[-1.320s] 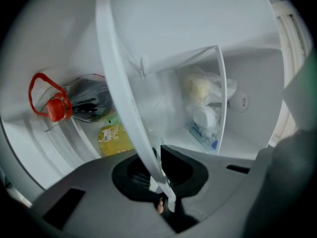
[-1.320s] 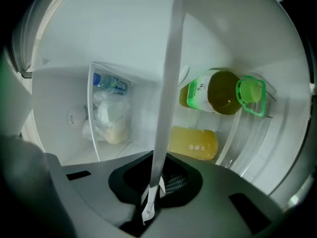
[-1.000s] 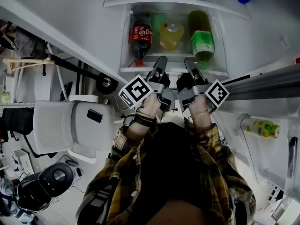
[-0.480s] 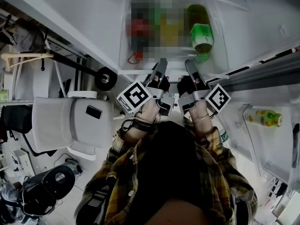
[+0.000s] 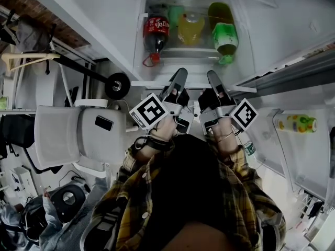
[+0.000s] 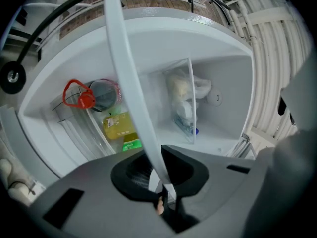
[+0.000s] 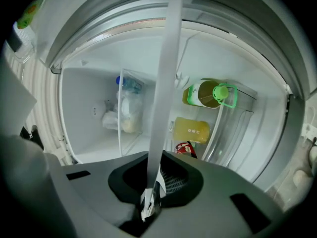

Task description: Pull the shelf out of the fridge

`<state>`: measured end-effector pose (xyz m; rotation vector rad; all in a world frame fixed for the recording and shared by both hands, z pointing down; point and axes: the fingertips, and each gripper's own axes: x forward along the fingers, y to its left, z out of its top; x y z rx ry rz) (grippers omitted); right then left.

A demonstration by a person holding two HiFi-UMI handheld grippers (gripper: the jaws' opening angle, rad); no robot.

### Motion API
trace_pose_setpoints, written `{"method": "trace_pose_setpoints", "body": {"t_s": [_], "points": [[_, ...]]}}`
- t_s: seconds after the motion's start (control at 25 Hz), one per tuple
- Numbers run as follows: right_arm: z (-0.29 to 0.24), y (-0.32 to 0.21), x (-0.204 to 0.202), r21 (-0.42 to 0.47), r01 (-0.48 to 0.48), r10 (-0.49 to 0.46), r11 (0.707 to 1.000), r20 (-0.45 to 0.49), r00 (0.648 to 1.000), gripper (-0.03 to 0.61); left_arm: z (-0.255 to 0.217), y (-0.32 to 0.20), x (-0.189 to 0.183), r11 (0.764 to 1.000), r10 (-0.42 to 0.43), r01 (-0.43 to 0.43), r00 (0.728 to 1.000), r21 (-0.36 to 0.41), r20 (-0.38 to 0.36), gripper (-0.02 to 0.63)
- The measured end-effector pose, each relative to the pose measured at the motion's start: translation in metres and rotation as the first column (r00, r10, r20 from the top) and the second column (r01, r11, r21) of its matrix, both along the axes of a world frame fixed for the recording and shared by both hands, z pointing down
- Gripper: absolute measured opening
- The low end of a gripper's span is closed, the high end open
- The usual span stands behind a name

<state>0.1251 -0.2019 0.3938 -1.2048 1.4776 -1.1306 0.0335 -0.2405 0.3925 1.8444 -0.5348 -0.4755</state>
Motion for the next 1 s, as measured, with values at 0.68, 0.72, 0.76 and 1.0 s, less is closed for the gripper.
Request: {"method": "trace_pose_setpoints", "body": {"t_s": [0.68, 0.72, 0.76, 1.0], "points": [[0.000, 0.027, -0.012, 0.007, 0.012, -0.012, 1.000, -0.018, 1.000, 0.037, 0.017, 0.029, -0.019, 0.998, -0.001, 0.005, 0.997, -0.057, 0.077, 0.045], [0.000, 0.028, -0.012, 0.006, 0.012, -0.012, 1.000, -0.019, 1.000, 0.037, 0.016, 0.030, -0.019, 0.998, 0.000, 0.004, 0.997, -0.057, 0.071, 0.046], [-0.001, 0.029, -0.013, 0.005, 0.013, -0.013, 1.000, -0.021, 1.000, 0.037, 0.015, 0.031, -0.020, 0.998, 0.001, 0.002, 0.998, -0.057, 0.067, 0.046], [-0.003, 0.031, -0.014, 0.011, 0.022, -0.021, 1.000, -0.031, 0.999, 0.038, 0.014, 0.035, -0.020, 0.998, 0.003, 0.000, 0.999, -0.061, 0.048, 0.048]]}}
